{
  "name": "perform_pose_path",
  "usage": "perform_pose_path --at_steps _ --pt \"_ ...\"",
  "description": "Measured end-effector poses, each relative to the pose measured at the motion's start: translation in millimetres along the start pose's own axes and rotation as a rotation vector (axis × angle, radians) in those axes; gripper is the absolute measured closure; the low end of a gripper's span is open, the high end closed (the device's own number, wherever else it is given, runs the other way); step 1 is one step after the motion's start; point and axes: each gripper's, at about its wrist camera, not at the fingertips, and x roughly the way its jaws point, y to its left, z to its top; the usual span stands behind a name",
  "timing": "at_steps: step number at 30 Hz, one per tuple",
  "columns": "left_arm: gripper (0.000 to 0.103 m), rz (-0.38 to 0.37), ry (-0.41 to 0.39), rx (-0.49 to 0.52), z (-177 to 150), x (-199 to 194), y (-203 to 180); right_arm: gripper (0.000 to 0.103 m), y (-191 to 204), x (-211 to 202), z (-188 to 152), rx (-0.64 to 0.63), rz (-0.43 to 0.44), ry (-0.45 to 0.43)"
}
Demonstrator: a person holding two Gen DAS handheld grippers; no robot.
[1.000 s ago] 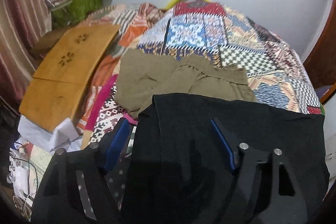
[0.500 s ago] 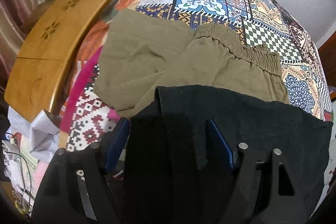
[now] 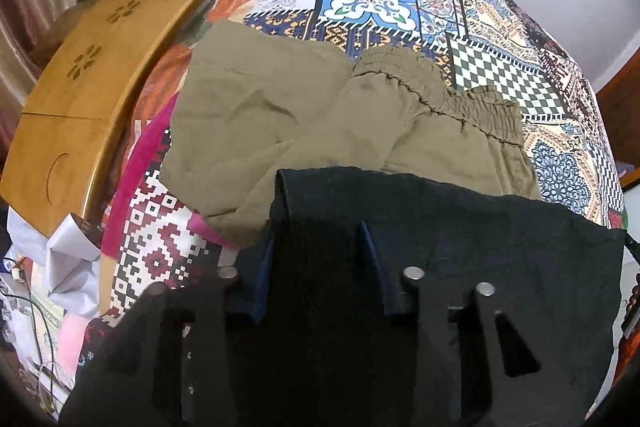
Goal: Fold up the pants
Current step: 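Grasp the black pants waistband with the left gripper while the right gripper grasps the other waistband corner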
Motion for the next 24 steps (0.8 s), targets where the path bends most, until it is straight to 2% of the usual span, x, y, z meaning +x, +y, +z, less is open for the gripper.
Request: perform_pose_path --at_steps 4,8,9,20,24 --pt "0.077 0.009 -0.022 0.017 -0.6 -10.8 -5.4 0.085 6.3 -10.5 2.6 -0.01 0.007 -0.026" --pt "0.082 0.017 -0.068 0.034 -1.5 -30.1 -12.1 0.088 20.1 -29.4 4.8 -0.067 -0.022 -0.098" --pt "0.086 0.012 -0.079 0.036 -1.0 -35.4 -13.5 0.089 21.3 -33.3 6.8 -0.07 -0.023 -0.112" --pt "0.089 0.037 -0.206 0.06 28.3 -82.0 -16.3 0.091 50.6 -62.3 47.4 -0.104 -0.026 -0.269" --pt "0.09 0.025 -0.251 0.081 35.3 -94.2 -20.4 0.091 58.0 -75.4 52.4 -0.097 0.003 -0.317"
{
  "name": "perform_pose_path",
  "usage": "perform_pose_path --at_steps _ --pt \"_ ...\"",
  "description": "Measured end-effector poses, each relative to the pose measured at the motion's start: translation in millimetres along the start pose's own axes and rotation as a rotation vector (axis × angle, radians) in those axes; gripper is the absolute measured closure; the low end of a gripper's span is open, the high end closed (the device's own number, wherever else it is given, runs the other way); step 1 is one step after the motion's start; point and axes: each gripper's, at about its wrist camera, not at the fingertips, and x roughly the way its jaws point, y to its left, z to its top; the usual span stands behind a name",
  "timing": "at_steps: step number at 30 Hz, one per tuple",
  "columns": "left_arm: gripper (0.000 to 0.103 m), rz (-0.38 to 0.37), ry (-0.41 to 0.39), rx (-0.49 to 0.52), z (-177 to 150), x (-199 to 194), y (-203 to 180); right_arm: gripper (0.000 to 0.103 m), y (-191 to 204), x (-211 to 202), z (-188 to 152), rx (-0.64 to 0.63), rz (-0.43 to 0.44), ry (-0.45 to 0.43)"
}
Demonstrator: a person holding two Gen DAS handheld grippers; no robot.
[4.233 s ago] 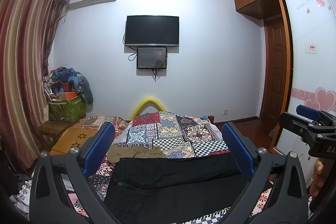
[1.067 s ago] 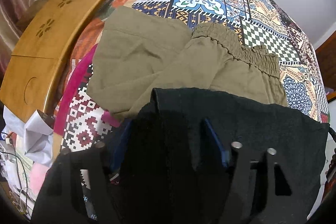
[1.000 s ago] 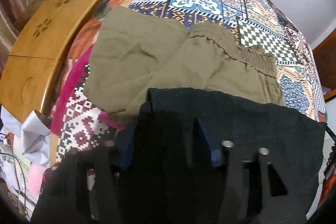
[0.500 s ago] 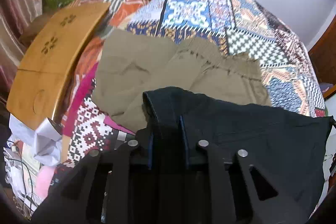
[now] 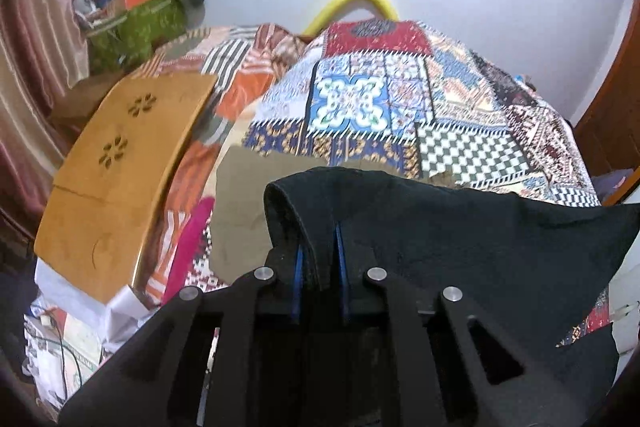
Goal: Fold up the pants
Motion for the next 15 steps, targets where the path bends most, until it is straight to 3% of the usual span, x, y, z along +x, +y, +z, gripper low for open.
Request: perform_pose_path --at_steps 15 --pt "0.09 -0.069 -0.102 0.066 -40.3 -89.7 -8.1 0.091 -1.1 -93.3 -24.6 0.047 0.027 -0.06"
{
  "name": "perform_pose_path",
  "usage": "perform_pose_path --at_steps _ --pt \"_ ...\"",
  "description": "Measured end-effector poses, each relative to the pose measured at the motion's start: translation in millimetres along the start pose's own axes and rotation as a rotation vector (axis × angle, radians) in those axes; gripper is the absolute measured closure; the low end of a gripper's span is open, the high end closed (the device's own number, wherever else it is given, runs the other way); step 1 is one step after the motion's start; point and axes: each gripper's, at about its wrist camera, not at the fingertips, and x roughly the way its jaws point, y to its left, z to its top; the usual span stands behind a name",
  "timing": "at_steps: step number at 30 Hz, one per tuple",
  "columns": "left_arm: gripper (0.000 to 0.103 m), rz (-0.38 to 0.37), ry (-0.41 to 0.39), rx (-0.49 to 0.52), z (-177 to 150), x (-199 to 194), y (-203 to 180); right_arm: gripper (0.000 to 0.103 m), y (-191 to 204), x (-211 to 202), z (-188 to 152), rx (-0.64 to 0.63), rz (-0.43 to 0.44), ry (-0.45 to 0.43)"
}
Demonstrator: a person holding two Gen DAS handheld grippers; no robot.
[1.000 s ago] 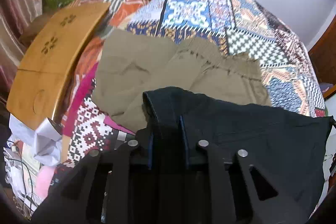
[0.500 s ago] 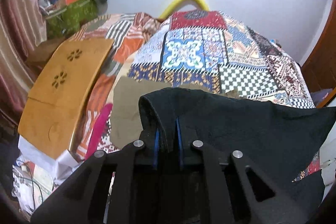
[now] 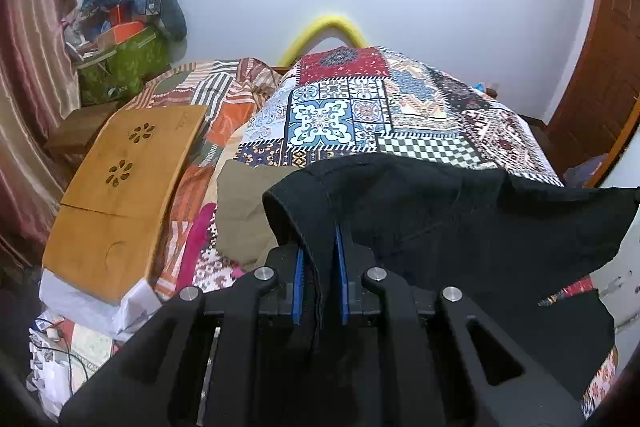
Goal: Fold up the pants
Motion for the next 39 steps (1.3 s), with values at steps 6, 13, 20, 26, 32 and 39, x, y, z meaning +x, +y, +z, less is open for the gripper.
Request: perform_pose_path --at_steps 6,13,20,26,32,39 --pt "0.09 -0.023 -0.002 0.001 -26.5 -41.2 0.8 0.091 6.4 -36.2 -6.8 0.009 0.018 -0.03" --pt "0.09 -0.045 0.01 -0.006 -66.0 -78.5 6.1 0.091 13.1 -65.1 -24.6 0.008 0.034 -0.044" --pt "0.09 -0.053 0.048 -0.008 -117.6 -93.8 14.7 0.091 15.5 -78.6 -52.4 0.023 0.048 -0.026" --pt "0.09 -0.037 0.11 0.002 -166.5 -89.4 23.0 0.091 5.5 -87.1 -80.6 0.079 0.043 0.007" --pt "0.089 -0.01 0.173 0.035 -211.7 -82.9 17.7 0.091 -3.1 -100.1 -117.3 0.135 0.038 0.052" --pt "0.085 0.027 0.199 0.021 -237.7 -79.7 21.4 0.093 -15.1 -102.6 -153.7 0.168 -0.002 0.122"
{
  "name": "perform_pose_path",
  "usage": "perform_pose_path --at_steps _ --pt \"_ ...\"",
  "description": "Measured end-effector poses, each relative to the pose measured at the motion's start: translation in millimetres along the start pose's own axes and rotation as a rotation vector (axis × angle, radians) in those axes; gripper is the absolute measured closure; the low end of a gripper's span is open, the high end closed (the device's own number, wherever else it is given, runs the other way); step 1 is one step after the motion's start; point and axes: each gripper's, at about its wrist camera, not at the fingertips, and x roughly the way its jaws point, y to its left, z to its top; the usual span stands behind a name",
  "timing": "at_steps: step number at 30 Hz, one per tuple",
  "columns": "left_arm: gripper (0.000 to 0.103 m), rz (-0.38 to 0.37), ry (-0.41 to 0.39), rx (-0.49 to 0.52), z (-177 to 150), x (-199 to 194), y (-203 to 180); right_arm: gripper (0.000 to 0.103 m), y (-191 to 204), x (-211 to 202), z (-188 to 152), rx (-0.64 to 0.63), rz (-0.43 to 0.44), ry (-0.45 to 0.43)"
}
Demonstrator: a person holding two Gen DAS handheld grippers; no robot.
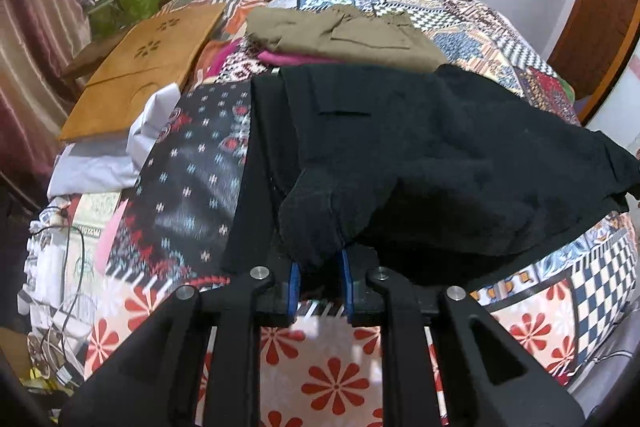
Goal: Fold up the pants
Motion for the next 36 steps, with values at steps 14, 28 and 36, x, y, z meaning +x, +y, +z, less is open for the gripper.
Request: perform_pose_path --at_steps 14,28,36 --pt "0.08 0.093 0.059 -0.025 -24.1 -12.5 22.1 0.092 -29.5 19.0 -40.7 0.015 -0.059 0.153" --pt "0.072 0.023 -0.087 0.065 68.8 -66.0 -53.8 0.078 -39.1 -10.1 -32.2 -0.018 -0.116 0.159" --pt "0.065 -0.146 -0.109 0.198 127.9 -40.8 -172.2 0.078 -42.6 -13.6 11.3 0.0 -0.075 0.072"
